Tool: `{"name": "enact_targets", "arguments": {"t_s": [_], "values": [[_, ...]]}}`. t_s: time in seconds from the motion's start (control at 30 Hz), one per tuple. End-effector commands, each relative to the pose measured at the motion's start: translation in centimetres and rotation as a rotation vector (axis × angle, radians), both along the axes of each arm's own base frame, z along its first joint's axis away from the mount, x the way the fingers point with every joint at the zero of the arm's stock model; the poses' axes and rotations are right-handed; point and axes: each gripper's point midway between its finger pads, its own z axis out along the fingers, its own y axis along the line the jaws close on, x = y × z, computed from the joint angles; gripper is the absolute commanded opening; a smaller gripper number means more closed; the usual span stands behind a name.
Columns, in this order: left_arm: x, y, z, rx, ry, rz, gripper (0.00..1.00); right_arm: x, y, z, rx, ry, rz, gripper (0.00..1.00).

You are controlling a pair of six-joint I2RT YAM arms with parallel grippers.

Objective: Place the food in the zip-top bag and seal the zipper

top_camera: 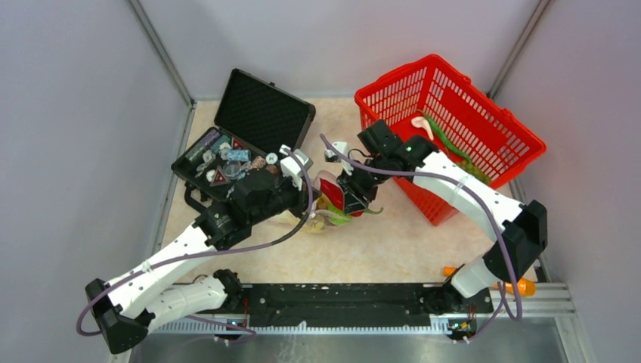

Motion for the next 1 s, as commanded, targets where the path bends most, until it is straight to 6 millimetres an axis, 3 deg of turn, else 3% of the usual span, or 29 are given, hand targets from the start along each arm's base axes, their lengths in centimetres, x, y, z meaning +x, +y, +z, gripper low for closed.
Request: {"name": "enact_targets", "arguments": {"t_s": [0.0,0.2,0.37,0.47,0.7,0.87,0.97], "values": [[-0.4,-1.0,2.4,-0.088,-0.066,-0.052,0.0,-0.2,1.5,1.1,0.033,0.001,0.031,0.05],[0.4,-0.7,2.5,-0.104,-0.066,0.002,0.0,-1.4,0.3,-1.1,-0.119,0.081,0.043,0.08],[2.6,1.8,2.2,-0.08,-0.075,0.197,0.0,-4.2,0.7,-0.5,-0.083,0.06,0.137,0.09],[2.1,1.7,2.6,-0.098,-0.082,0.177,0.0,-4.5,0.9,-0.1,-0.05,0.054,0.152,0.1],[-2.0,-1.5,3.5,-0.143,-0.098,-0.148,0.0,1.0,4.4,1.0,0.009,-0.053,-0.062,0.11],[-2.9,-1.9,2.4,-0.129,-0.064,-0.198,0.0,2.7,6.0,0.9,-0.019,-0.026,-0.112,0.12],[-2.5,-1.4,2.5,-0.134,-0.073,-0.161,0.0,3.5,7.0,1.6,0.031,-0.028,-0.165,0.22]]}}
